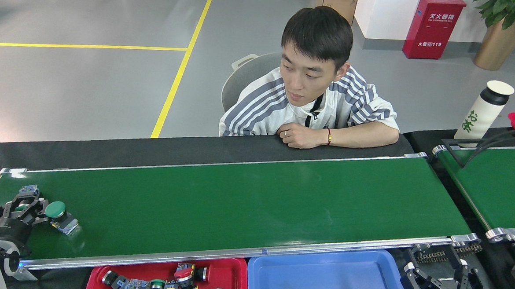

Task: Pick switch part from conveyor to tray

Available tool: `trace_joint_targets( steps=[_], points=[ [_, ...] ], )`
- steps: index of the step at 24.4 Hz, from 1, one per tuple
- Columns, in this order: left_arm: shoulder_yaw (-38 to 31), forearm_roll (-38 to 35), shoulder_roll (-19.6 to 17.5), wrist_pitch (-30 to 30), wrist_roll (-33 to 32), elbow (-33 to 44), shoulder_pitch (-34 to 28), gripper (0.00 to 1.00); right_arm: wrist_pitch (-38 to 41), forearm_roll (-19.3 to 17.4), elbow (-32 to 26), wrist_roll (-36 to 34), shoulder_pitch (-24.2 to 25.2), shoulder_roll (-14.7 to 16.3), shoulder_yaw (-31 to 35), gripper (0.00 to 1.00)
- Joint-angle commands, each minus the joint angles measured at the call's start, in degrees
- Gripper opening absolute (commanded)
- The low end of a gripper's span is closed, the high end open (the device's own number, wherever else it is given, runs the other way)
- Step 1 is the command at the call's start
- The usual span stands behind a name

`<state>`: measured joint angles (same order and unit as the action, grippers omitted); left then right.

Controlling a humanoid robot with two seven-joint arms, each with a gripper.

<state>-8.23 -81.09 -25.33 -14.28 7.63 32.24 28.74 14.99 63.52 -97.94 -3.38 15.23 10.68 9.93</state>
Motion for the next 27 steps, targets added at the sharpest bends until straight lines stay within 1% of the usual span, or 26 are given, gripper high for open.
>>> trace_joint_targets(
  steps=[1, 4, 8, 12, 16, 18, 21, 22, 24, 25, 27],
  points=[
    [-0.6, 1.7, -1.8, -1.8, -0.8, 3.1, -1.1, 0.03, 0.2, -0.1, -0.7, -0.2, -0.1, 0.2, 0.3, 1.00],
    [-0.6, 7.1, -3.7, -5.2, -2.4, 10.3, -6.9, 0.03, 0.2, -0.1, -0.7, -0.3, 0.0, 0.2, 0.5, 1.00],
    [-1.3, 13.0, -5.3, -12.3, -3.1, 22.8, -16.3, 0.03, 0.2, -0.1, -0.8, -0.4, 0.2, 0.2, 0.8, 1.00],
    [-4.9, 14.4, -4.9, -17.8, -3.5, 36.4, -25.6, 0.04, 0.2, -0.1, -0.8, -0.6, 0.8, 0.2, 1.2, 1.00],
    [-6.9, 16.6, -2.9, -26.7, -3.6, 50.7, -35.3, 0.04, 0.2, -0.1, -1.0, -0.6, 1.6, 0.2, 1.4, 1.00],
    [-6.8, 16.4, -1.4, -30.7, -3.7, 57.3, -40.2, 0.04, 0.2, -0.1, -1.1, -0.7, 1.9, 0.2, 1.4, 1.00],
    [-5.7, 15.6, 0.4, -30.7, -3.8, 65.1, -46.7, 0.05, 0.2, -0.1, -1.1, -0.7, 2.2, 0.2, 1.4, 1.00],
    [-4.9, 14.6, 1.0, -30.7, -3.8, 66.9, -48.0, 0.06, 0.2, -0.1, -1.1, -0.7, 2.2, 0.2, 1.4, 1.00],
    [-2.9, 10.9, 3.4, -30.7, -3.8, 69.3, -49.0, 0.08, 0.2, -0.1, -1.2, -0.7, 2.3, 0.2, 1.4, 1.00],
    [-2.1, 8.8, 4.8, -30.7, -3.8, 69.4, -49.0, 0.11, 0.2, -0.1, -1.2, -0.7, 2.7, 0.2, 1.5, 1.00],
    [-0.9, 4.4, 7.1, -30.7, -3.8, 69.4, -49.0, 0.20, 0.2, -0.1, -1.3, -0.7, 3.0, 0.2, 2.0, 1.00]
  ],
)
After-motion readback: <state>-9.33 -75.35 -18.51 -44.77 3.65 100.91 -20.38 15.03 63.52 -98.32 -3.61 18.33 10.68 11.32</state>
